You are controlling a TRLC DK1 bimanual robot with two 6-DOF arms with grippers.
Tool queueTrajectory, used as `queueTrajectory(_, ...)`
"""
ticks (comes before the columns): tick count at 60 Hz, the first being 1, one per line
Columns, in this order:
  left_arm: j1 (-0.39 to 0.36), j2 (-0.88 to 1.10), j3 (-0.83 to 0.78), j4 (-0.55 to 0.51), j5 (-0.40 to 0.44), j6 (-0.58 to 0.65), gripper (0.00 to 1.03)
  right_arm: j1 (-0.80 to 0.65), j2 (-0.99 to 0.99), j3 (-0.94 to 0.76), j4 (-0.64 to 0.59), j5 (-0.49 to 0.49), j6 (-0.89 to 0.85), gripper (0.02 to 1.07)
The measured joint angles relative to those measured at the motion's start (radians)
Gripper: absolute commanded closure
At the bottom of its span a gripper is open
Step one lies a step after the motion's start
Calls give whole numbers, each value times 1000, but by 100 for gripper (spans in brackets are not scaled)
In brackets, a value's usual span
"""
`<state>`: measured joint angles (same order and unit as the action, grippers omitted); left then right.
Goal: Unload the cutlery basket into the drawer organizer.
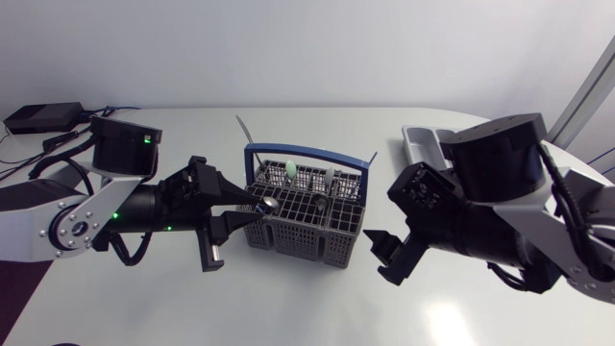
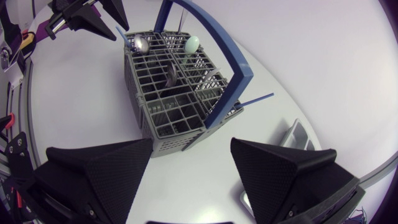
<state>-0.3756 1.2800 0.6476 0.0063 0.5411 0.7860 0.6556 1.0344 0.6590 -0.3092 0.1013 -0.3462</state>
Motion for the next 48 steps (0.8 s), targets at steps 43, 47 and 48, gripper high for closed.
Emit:
queueTrajectory(43,0,17,15,41,-8,-4,96,0,11,0,3,0,-22,17)
queueTrajectory(47,0,16,15,40,-8,-4,96,0,11,0,3,0,-22,17)
queueTrajectory(48,0,14,15,37,-8,-4,96,0,11,0,3,0,-22,17)
